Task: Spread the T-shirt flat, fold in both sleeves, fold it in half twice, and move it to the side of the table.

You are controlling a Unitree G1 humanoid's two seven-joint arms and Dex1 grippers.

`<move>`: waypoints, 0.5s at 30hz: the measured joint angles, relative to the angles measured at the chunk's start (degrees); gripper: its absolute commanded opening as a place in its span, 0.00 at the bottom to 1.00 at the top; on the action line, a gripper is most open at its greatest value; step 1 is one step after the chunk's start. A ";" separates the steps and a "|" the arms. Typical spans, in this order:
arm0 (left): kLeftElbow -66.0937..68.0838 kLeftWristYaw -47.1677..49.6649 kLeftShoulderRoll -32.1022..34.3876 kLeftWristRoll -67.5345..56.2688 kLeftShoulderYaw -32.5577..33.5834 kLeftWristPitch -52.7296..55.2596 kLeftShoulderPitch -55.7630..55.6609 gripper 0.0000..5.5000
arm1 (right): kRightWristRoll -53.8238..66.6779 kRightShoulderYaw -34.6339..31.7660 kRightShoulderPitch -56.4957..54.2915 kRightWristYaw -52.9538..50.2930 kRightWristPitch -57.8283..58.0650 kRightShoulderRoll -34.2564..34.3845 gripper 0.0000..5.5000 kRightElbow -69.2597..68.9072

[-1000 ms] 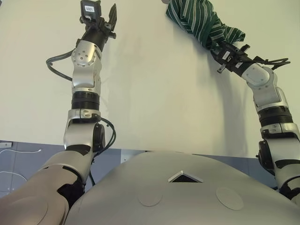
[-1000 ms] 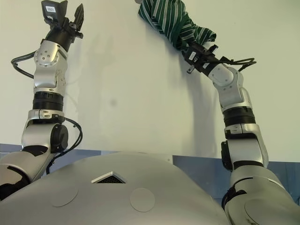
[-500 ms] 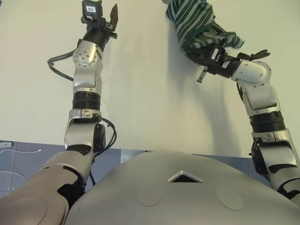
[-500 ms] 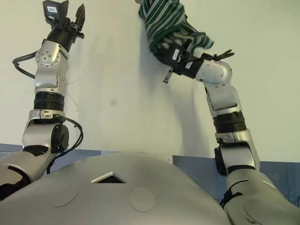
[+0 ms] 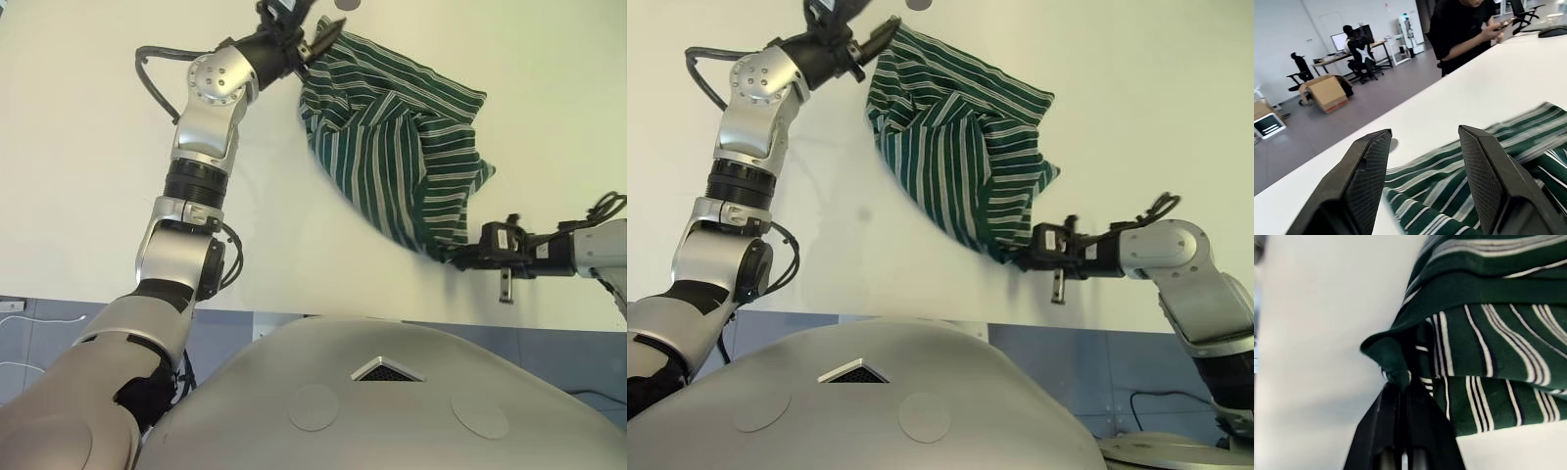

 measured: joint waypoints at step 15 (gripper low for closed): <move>-13.32 -26.46 18.45 8.10 -13.20 6.26 7.81 0.46 | -3.16 1.51 -8.20 -6.58 -2.72 8.59 0.00 4.27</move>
